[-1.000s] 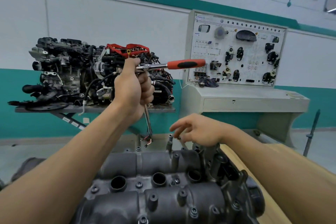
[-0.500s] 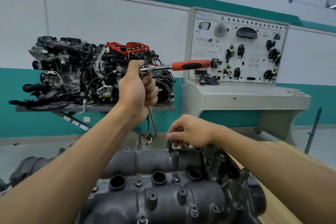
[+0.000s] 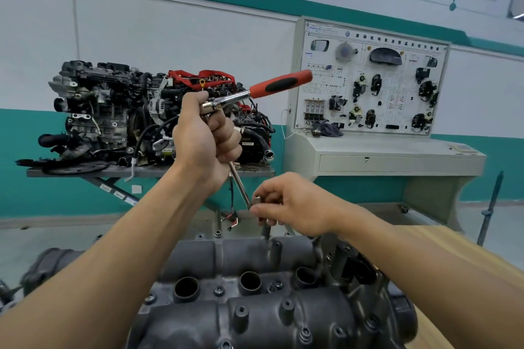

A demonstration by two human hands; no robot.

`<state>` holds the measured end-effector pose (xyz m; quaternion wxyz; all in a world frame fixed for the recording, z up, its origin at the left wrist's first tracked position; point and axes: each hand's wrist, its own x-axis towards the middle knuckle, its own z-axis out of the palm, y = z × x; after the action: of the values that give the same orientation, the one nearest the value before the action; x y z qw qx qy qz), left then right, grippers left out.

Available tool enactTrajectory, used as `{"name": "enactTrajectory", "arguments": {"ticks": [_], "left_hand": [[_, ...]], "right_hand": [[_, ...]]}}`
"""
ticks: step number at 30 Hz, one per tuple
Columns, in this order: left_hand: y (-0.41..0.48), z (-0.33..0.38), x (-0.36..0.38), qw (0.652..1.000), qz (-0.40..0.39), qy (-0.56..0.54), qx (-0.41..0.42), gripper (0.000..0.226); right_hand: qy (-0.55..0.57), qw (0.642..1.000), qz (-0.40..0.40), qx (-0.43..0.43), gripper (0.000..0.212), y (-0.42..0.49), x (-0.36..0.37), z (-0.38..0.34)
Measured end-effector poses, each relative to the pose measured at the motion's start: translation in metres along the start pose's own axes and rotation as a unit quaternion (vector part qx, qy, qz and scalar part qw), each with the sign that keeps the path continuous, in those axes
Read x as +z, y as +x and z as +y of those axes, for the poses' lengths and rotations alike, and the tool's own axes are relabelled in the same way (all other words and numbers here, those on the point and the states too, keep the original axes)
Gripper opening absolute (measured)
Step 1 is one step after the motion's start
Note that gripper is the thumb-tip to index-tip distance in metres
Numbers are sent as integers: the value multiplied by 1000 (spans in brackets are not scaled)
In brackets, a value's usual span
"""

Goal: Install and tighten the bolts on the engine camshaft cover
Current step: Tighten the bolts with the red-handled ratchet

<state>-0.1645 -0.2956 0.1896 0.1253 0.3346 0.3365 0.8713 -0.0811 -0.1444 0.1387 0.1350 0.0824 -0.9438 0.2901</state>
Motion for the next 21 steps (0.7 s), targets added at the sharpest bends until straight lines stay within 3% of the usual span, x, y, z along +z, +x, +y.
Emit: {"name": "enactTrajectory", "arguments": {"ticks": [14, 21], "left_hand": [[-4, 12, -5, 998, 20, -67, 2, 46], [-2, 18, -8, 997, -3, -79, -16, 47]], "right_hand": [[-48, 999, 6, -16, 40, -14, 10, -12], [-18, 1000, 1, -25, 31, -20, 13, -18]]}}
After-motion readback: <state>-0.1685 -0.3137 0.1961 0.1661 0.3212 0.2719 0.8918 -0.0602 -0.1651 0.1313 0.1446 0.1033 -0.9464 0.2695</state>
